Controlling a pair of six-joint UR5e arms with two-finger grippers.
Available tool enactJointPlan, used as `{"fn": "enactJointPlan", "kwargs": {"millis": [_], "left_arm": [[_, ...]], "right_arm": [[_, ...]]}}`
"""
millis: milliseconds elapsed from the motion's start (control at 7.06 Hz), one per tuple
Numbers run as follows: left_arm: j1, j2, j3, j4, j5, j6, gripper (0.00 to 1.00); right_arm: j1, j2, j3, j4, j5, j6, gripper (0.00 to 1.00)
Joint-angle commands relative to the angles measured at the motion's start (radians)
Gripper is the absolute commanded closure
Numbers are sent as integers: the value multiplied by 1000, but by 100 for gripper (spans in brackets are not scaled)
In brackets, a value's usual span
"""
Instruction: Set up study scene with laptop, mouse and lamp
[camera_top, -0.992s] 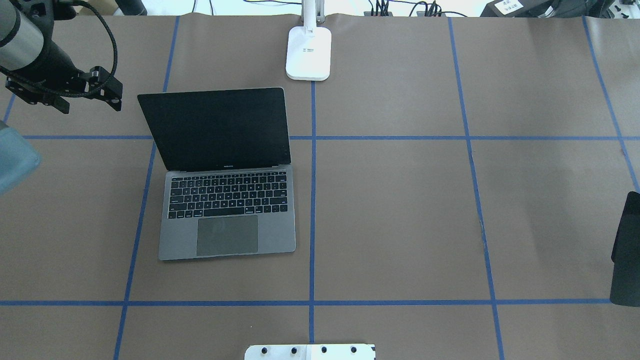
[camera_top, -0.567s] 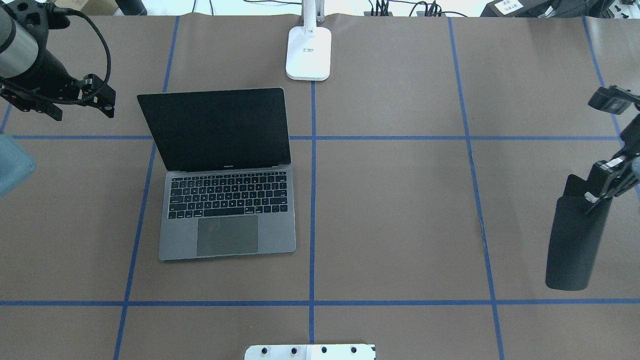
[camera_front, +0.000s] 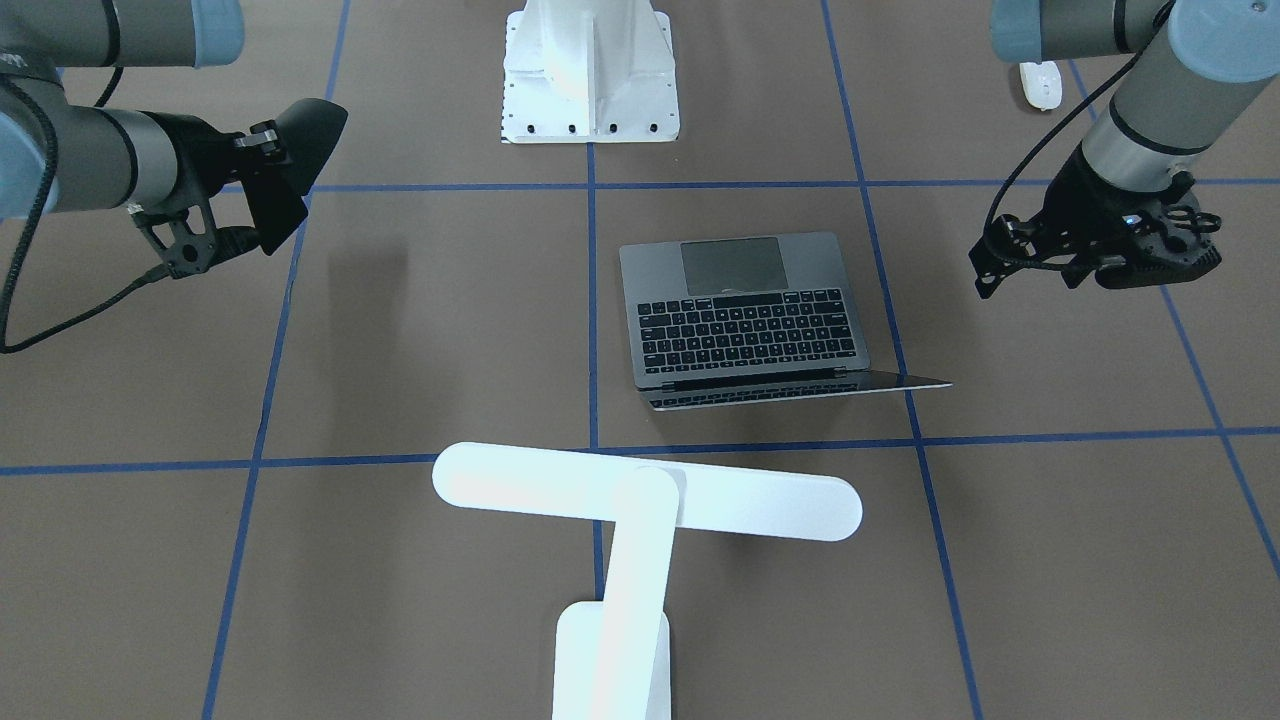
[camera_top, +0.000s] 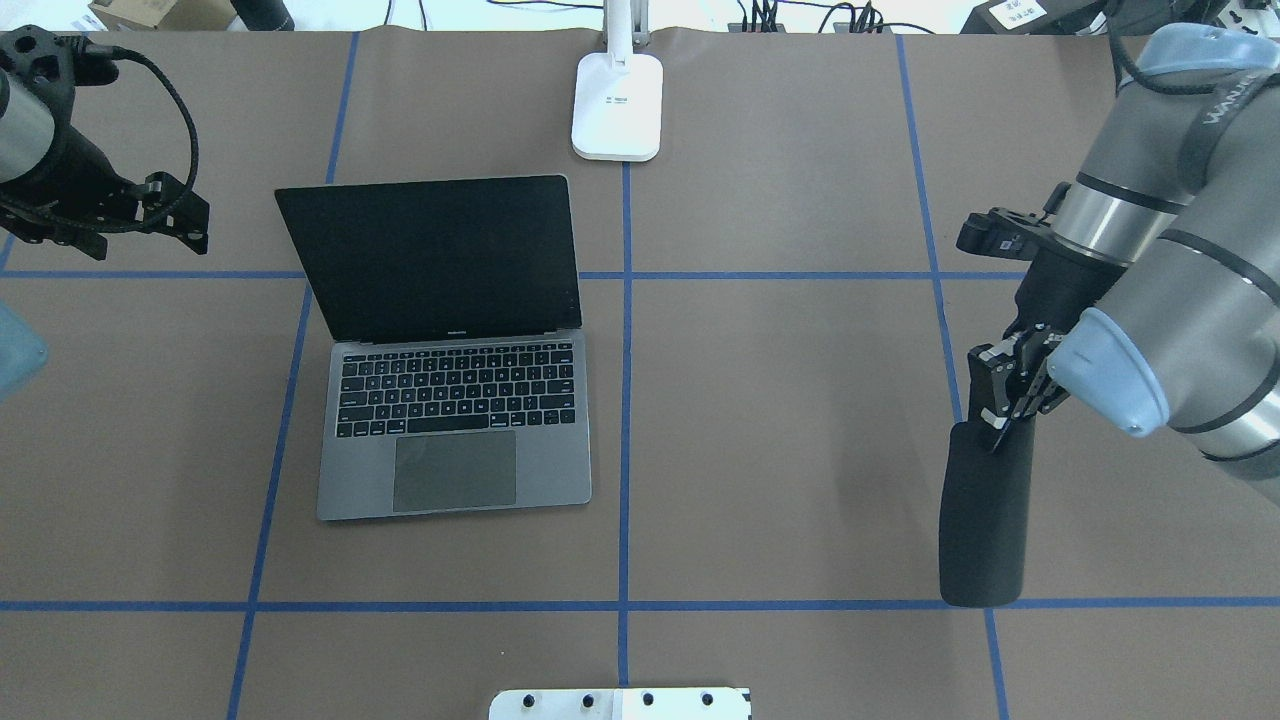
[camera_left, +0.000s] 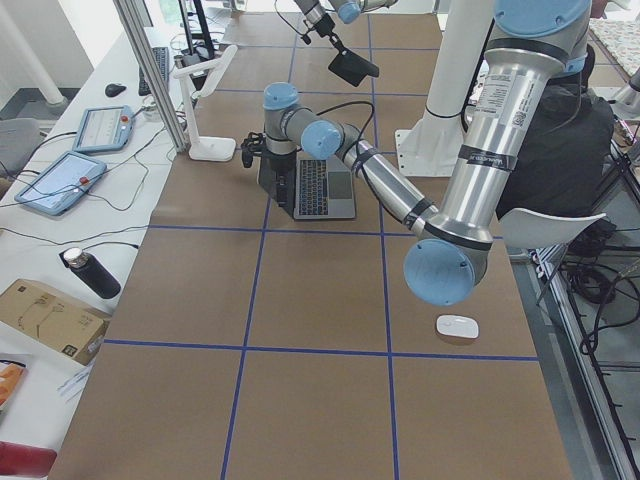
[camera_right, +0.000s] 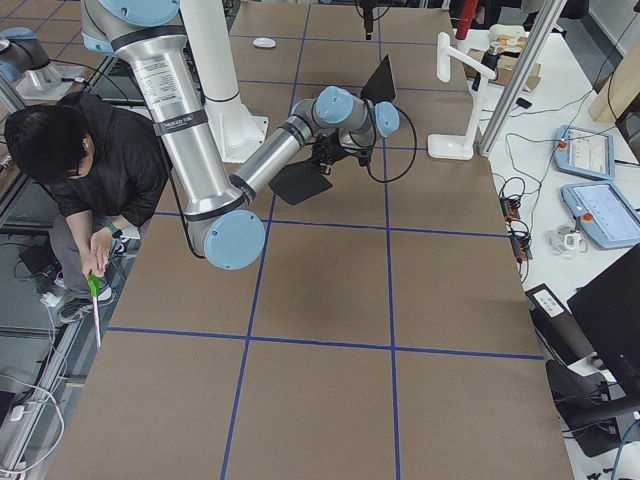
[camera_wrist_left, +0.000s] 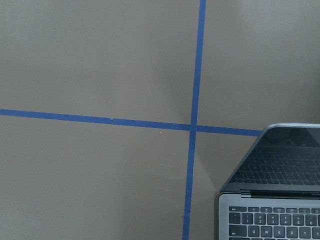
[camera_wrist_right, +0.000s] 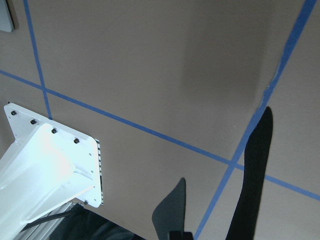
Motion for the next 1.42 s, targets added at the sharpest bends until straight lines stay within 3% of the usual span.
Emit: {"fn": "enactJointPlan", "kwargs": {"millis": [0, 283, 567, 1275], "left_arm": [[0, 19, 5, -22, -1, 0, 0], [2, 18, 19, -26, -1, 0, 0], [2, 18, 22, -26, -1, 0, 0], [2, 18, 33, -26, -1, -2, 0]], "right_arm": [[-65, 22, -131, 319, -3, 258, 100], [-116, 54, -240, 607, -44, 516, 100], [-131, 123, -400, 833, -46, 633, 100], [-160, 300, -612, 973, -81, 687, 100]]}}
